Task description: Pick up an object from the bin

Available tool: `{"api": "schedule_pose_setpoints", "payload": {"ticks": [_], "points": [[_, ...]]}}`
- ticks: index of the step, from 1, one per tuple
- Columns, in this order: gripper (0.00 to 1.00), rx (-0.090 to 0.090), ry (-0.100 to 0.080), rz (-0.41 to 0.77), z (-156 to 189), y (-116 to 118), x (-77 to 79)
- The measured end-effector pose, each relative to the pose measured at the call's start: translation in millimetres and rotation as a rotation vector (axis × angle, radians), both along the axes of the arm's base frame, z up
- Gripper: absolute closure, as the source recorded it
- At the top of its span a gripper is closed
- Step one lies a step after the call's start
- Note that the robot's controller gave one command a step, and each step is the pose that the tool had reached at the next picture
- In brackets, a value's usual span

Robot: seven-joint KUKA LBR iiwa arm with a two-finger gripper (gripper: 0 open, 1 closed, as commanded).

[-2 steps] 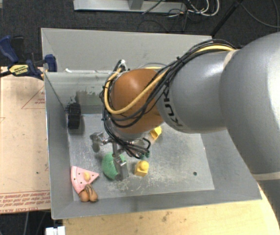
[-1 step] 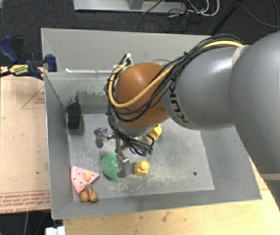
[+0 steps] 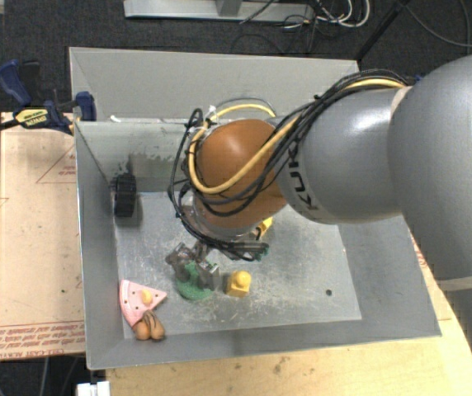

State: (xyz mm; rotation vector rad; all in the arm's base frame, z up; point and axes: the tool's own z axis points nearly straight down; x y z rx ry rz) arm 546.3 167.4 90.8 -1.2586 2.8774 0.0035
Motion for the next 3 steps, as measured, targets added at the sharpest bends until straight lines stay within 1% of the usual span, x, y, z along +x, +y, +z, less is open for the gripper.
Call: {"api": "schedule_pose_setpoints", "payload": {"ticks": [1, 2, 3], "points": [[1.0, 0.0, 0.0, 0.0, 0, 0, 0.0], [1.0, -0.002, 0.006, 0.03, 43, -3, -6.5], [1.0, 0.0, 0.0, 0.062, 114, -7, 5.9]]}}
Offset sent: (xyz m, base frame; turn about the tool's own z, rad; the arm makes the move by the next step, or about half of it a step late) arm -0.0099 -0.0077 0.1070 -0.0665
